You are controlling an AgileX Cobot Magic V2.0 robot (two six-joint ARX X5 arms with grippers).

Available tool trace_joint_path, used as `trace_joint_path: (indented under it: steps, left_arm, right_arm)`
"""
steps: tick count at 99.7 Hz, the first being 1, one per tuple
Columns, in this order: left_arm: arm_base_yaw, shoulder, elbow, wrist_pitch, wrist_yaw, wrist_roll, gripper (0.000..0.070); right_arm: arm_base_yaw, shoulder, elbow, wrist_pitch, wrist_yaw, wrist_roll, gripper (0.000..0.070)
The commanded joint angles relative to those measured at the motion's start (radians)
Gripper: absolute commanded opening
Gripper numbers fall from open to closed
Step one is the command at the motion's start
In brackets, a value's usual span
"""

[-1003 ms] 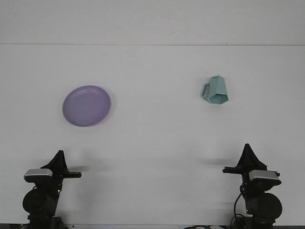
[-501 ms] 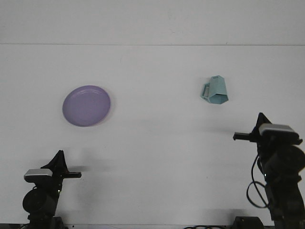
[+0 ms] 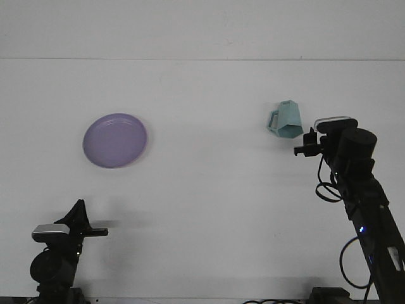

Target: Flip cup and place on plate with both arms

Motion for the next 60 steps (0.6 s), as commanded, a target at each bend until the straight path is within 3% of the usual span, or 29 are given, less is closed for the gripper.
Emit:
trace_joint_path:
  steps: [1,10,30,60]
  left_arm:
    - [0.002,-0.001,-0.021,0.011,0.001,0.0,0.0016]
    - [0.002,-0.001,-0.021,0.011,0.001,0.0,0.0015]
    - [0.002,-0.001,-0.021,0.011,0.001,0.0,0.0015]
    - [0.002,-0.001,-0.021,0.011,0.001,0.0,0.0016]
  right_arm:
    - [0.001,0.05,0.016,0.02,-0.003,-0.027,0.0451]
    - [0.001,0.12,0.016,0.061,-0.003,-0.068,0.0485]
    - [0.008,0.261,0.016,0.166,0.01,-0.175,0.0485]
    - [0.008,0.419,0.016,0.335,0.039,-0.229,0.0485]
